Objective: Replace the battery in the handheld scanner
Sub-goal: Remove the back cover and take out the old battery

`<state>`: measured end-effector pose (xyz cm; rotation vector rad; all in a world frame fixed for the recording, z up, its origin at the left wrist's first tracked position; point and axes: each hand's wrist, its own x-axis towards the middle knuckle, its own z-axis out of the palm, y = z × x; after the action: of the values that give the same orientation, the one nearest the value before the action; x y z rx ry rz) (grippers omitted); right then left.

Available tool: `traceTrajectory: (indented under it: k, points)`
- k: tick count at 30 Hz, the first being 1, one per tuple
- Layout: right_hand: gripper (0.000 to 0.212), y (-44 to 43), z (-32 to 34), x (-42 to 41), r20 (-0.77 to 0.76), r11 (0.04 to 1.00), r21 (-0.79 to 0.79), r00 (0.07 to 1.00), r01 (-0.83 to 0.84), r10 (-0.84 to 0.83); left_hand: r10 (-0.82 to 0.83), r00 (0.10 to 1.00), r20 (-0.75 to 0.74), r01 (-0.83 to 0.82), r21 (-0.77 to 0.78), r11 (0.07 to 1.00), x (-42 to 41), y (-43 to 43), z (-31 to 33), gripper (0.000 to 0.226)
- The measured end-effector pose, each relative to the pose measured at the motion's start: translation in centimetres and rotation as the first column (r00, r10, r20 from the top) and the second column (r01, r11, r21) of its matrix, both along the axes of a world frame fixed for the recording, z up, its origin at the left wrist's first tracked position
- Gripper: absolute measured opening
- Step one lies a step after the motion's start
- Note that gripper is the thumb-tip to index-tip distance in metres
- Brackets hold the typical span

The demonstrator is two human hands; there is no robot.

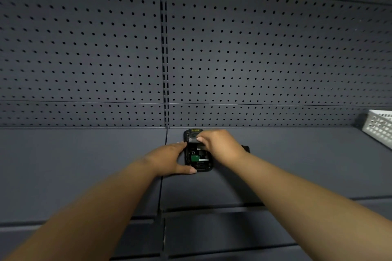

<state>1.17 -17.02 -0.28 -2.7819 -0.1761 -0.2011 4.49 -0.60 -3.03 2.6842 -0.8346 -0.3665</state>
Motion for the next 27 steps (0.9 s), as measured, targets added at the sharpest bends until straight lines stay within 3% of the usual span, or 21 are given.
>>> traceTrajectory:
  k: [3, 8, 15, 18, 23, 27]
  points:
    - [0.033, 0.6, 0.2, -0.2, -0.034, 0.976, 0.186, 0.993, 0.117, -0.113, 0.001, 1.0, -0.004, -0.001, 0.005, 1.0, 0.0, 0.0, 0.0, 0.087]
    - [0.063, 1.8, 0.7, -0.5, -0.095, 0.953, 0.16, 0.965, 0.258, -0.245, 0.005, 1.0, -0.005, -0.005, 0.007, 1.0, 0.0, 0.1, -0.3, 0.092]
    - [0.039, 2.8, 0.8, -0.4, -0.125, 0.906, 0.206, 0.928, 0.369, -0.35, -0.007, 1.0, 0.008, 0.006, 0.016, 1.0, -0.1, 0.2, -0.5, 0.091]
    - [0.033, 2.2, 1.6, -0.9, -0.125, 0.871, 0.276, 0.914, 0.406, -0.386, -0.003, 1.0, 0.025, 0.003, 0.0, 1.0, -0.3, 0.4, 0.1, 0.078]
    - [0.044, -0.3, 3.4, -1.9, -0.022, 0.801, 0.36, 0.863, 0.478, -0.505, 0.063, 0.975, 0.214, -0.051, -0.059, 0.997, -0.4, 0.9, 2.4, 0.052]
    - [0.038, -2.9, 3.9, -2.7, 0.011, 0.756, 0.398, 0.822, 0.519, -0.57, 0.098, 0.901, 0.422, -0.084, -0.05, 0.995, -0.8, 0.0, 4.5, 0.044]
